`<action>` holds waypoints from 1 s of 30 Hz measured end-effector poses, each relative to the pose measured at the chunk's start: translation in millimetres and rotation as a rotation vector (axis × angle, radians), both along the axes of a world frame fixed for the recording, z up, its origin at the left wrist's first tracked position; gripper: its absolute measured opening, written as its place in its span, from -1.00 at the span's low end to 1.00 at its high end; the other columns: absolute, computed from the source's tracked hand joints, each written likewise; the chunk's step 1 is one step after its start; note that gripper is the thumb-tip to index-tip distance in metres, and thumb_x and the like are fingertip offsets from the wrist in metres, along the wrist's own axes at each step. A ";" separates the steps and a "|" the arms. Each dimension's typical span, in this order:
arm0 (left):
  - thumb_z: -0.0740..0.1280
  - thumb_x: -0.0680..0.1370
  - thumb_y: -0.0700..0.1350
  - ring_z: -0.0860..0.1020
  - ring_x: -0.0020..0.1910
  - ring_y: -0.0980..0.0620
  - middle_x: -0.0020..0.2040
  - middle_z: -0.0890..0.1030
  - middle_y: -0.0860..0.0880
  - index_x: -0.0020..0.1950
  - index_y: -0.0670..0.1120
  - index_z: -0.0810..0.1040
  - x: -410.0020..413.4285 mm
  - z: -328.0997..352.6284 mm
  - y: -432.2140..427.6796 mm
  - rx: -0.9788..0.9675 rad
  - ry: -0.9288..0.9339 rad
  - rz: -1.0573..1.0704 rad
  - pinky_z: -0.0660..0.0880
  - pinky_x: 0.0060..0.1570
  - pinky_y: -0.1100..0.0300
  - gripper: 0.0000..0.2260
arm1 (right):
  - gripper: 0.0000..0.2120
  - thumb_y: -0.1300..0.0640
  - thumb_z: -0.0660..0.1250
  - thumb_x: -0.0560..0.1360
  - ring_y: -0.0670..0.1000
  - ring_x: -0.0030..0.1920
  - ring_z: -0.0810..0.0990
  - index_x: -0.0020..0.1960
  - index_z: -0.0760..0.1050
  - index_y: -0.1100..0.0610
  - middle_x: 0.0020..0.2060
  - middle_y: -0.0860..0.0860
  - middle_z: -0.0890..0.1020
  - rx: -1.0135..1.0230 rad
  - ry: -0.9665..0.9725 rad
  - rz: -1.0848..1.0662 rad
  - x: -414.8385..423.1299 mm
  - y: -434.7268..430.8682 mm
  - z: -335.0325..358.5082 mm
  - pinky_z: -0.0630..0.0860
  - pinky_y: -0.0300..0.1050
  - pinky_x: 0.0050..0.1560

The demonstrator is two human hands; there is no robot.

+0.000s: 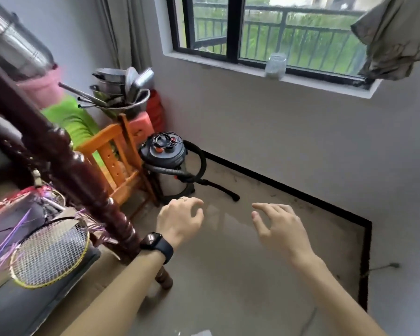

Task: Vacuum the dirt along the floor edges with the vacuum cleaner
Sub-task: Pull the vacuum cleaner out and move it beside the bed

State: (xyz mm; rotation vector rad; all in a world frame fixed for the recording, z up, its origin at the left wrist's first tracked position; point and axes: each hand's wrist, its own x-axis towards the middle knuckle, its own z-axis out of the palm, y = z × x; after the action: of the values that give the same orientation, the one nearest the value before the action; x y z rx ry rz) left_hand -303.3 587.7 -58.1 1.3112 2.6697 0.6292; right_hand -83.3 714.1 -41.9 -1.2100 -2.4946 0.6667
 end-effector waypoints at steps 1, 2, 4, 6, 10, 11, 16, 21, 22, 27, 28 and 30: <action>0.28 0.51 0.08 0.57 0.11 0.02 0.17 0.62 0.14 0.16 0.19 0.60 -14.0 -3.1 12.8 0.003 -0.005 0.027 0.49 0.07 0.13 -0.75 | -0.68 -0.12 0.23 0.66 -0.08 0.43 0.36 0.37 0.57 -0.14 0.27 -0.20 0.63 -0.008 -0.001 0.024 -16.9 16.8 -2.6 0.32 -0.06 0.38; 0.28 0.51 0.08 0.57 0.11 0.02 0.15 0.63 0.14 0.15 0.19 0.61 -27.8 -6.9 25.1 0.004 -0.008 0.054 0.50 0.06 0.13 -0.76 | -0.68 -0.12 0.23 0.67 -0.07 0.43 0.36 0.37 0.57 -0.14 0.27 -0.19 0.63 -0.015 -0.009 0.051 -33.8 32.8 -7.0 0.33 -0.05 0.37; 0.29 0.51 0.07 0.58 0.09 0.02 0.14 0.63 0.14 0.13 0.19 0.61 -57.1 -17.9 49.7 -0.003 -0.012 0.100 0.50 0.03 0.13 -0.77 | -0.68 -0.13 0.21 0.67 -0.06 0.43 0.37 0.37 0.55 -0.16 0.27 -0.21 0.62 -0.022 -0.038 0.104 -68.2 64.7 -19.4 0.34 -0.05 0.36; 0.29 0.51 0.06 0.58 0.09 0.00 0.14 0.63 0.12 0.13 0.19 0.62 -90.8 -30.5 76.0 -0.015 -0.033 0.131 0.48 0.04 0.13 -0.77 | -0.67 -0.15 0.19 0.67 -0.05 0.43 0.37 0.37 0.55 -0.17 0.27 -0.22 0.62 -0.027 -0.053 0.139 -104.9 96.4 -30.5 0.35 -0.06 0.34; 0.28 0.53 0.05 0.57 0.13 -0.02 0.15 0.63 0.12 0.13 0.18 0.62 -159.1 -47.4 133.5 -0.061 -0.098 0.183 0.49 0.06 0.13 -0.78 | -0.66 -0.14 0.17 0.68 -0.05 0.46 0.35 0.40 0.52 -0.17 0.31 -0.20 0.61 -0.071 -0.131 0.171 -180.1 161.1 -39.6 0.30 -0.11 0.30; 0.27 0.53 0.05 0.57 0.13 -0.02 0.14 0.63 0.11 0.13 0.19 0.62 -173.6 -49.1 147.6 -0.062 -0.117 0.198 0.49 0.05 0.13 -0.78 | -0.66 -0.15 0.16 0.69 -0.05 0.46 0.34 0.41 0.51 -0.17 0.31 -0.21 0.60 -0.078 -0.153 0.185 -196.9 175.1 -39.5 0.28 -0.14 0.28; 0.26 0.52 0.04 0.57 0.14 -0.06 0.13 0.64 0.07 0.16 0.18 0.61 -248.1 -57.4 223.0 -0.066 -0.171 0.236 0.51 0.09 0.09 -0.75 | -0.65 -0.14 0.16 0.69 -0.04 0.46 0.35 0.42 0.51 -0.17 0.33 -0.20 0.60 -0.089 -0.202 0.238 -276.5 247.2 -41.9 0.33 -0.11 0.33; 0.27 0.52 0.05 0.57 0.13 -0.04 0.12 0.65 0.10 0.15 0.19 0.61 -305.6 -71.9 284.8 -0.077 -0.201 0.251 0.51 0.07 0.09 -0.76 | -0.65 -0.12 0.16 0.70 -0.04 0.47 0.36 0.43 0.51 -0.14 0.34 -0.20 0.60 -0.100 -0.256 0.287 -345.1 312.2 -53.6 0.33 -0.11 0.33; 0.27 0.52 0.06 0.57 0.12 -0.04 0.12 0.65 0.10 0.15 0.19 0.61 -319.0 -78.4 296.6 -0.084 -0.205 0.261 0.51 0.06 0.09 -0.76 | -0.65 -0.12 0.16 0.70 -0.04 0.47 0.36 0.43 0.51 -0.14 0.34 -0.19 0.60 -0.111 -0.261 0.301 -361.5 326.9 -58.7 0.34 -0.11 0.34; 0.26 0.53 0.05 0.56 0.12 -0.05 0.13 0.64 0.09 0.17 0.20 0.58 -396.9 -114.7 348.8 -0.145 -0.271 0.385 0.50 0.05 0.10 -0.75 | -0.63 -0.13 0.13 0.70 -0.02 0.49 0.33 0.46 0.47 -0.15 0.38 -0.18 0.57 -0.160 -0.302 0.425 -459.4 404.5 -92.3 0.33 -0.09 0.41; 0.26 0.53 0.04 0.56 0.13 -0.06 0.15 0.63 0.08 0.18 0.19 0.58 -412.5 -121.3 356.5 -0.159 -0.300 0.430 0.50 0.06 0.10 -0.75 | -0.62 -0.13 0.12 0.70 -0.02 0.49 0.32 0.47 0.46 -0.15 0.39 -0.18 0.56 -0.163 -0.319 0.464 -479.9 419.0 -99.2 0.32 -0.09 0.41; 0.26 0.54 0.03 0.56 0.16 -0.07 0.18 0.63 0.07 0.20 0.18 0.58 -440.3 -133.8 370.5 -0.163 -0.397 0.527 0.51 0.09 0.10 -0.74 | -0.61 -0.13 0.12 0.70 -0.02 0.50 0.32 0.49 0.45 -0.14 0.39 -0.18 0.56 -0.162 -0.350 0.539 -520.3 445.5 -112.3 0.33 -0.10 0.42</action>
State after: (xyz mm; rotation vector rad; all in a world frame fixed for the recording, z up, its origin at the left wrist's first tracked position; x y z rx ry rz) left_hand -743.6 958.3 -191.8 0.3771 2.6416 0.6201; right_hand -603.6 1159.6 -154.2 -0.7396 -3.1590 0.8566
